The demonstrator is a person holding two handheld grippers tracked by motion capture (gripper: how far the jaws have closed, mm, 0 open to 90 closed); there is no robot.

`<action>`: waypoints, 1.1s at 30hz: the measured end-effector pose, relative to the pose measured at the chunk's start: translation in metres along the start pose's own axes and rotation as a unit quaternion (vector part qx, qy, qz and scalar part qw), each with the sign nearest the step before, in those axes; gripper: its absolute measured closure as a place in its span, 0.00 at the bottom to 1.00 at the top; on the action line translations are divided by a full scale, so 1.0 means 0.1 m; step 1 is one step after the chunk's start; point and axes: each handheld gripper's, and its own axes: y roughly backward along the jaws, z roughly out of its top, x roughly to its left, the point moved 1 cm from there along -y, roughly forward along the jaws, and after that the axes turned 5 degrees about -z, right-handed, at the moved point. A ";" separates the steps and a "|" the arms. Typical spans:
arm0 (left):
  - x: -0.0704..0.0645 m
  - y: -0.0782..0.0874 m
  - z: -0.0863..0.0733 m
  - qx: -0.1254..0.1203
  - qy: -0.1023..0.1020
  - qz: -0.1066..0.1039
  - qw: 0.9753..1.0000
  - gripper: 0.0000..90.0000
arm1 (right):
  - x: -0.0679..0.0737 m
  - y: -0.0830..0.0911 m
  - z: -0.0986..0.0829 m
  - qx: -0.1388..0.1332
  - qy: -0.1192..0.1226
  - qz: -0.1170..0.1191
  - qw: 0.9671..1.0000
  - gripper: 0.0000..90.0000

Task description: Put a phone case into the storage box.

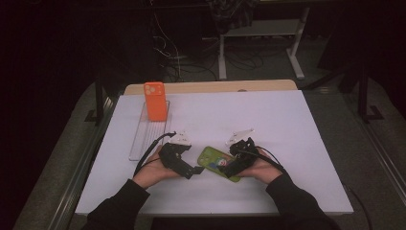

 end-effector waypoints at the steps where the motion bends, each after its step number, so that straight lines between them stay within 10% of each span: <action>1: 0.00 0.00 0.00 0.001 0.001 0.000 1.000 0.00 | 0.01 -0.03 -0.01 0.006 0.004 0.001 1.000 0.00; 33: -0.01 -0.01 0.06 -0.006 -0.002 -0.017 1.000 0.00 | 0.03 -0.11 -0.10 0.048 0.062 0.026 0.997 0.17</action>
